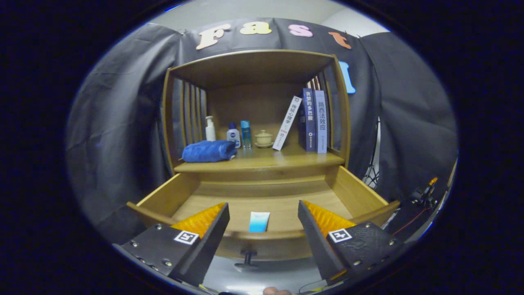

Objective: Pull open the drawer, take out the items inside it, and place them on the countertop above the cabinet.

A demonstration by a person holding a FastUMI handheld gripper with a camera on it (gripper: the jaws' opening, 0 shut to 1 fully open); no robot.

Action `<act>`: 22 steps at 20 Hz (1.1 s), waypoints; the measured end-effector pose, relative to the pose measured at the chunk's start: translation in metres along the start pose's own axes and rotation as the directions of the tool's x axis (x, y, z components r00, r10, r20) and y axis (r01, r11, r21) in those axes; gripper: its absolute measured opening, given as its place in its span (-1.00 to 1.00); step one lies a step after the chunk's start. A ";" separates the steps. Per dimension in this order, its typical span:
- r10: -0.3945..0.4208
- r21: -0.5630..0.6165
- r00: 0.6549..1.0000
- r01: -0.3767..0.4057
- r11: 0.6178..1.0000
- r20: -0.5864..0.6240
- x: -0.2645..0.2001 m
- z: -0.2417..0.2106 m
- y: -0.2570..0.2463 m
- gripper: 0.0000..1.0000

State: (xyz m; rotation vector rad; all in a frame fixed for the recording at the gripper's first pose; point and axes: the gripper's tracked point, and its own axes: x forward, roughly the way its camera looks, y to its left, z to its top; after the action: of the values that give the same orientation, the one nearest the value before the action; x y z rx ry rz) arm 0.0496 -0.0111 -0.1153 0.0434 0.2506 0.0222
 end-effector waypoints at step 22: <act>-0.094 -0.073 0.577 0.060 0.996 -0.811 0.104 -0.136 0.011 0.13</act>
State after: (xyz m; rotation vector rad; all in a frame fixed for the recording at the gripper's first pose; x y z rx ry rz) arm 0.1164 0.0083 -0.2717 -0.0204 1.2030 -0.0448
